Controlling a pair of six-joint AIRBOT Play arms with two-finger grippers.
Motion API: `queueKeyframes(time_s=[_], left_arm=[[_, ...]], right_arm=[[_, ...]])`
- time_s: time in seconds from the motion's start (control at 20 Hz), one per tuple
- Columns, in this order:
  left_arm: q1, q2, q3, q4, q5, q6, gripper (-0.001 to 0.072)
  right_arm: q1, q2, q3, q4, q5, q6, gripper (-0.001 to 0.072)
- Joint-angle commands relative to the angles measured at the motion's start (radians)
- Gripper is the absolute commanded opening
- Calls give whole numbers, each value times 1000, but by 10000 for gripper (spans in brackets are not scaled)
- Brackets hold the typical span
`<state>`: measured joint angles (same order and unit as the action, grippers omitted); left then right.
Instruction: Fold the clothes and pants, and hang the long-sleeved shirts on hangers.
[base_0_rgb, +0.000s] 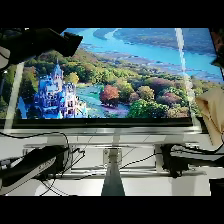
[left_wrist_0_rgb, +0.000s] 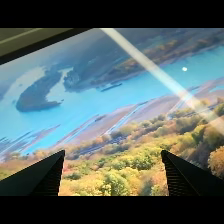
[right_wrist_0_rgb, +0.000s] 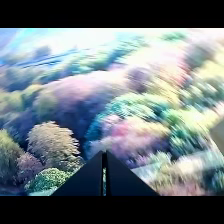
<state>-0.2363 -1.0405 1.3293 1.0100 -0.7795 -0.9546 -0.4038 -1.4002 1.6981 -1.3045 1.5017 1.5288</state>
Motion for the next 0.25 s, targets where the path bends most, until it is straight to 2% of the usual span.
queueKeyframes(time_s=[0.0,0.1,0.2], left_arm=[[-1,1,0,0,0,0,688],[0,1,0,0,0,0,688],[-1,1,0,0,0,0,688]], right_arm=[[314,68,2,-91,-135,-143,11],[435,108,1,-163,-198,-145,11],[497,129,2,-174,-214,-145,12]])
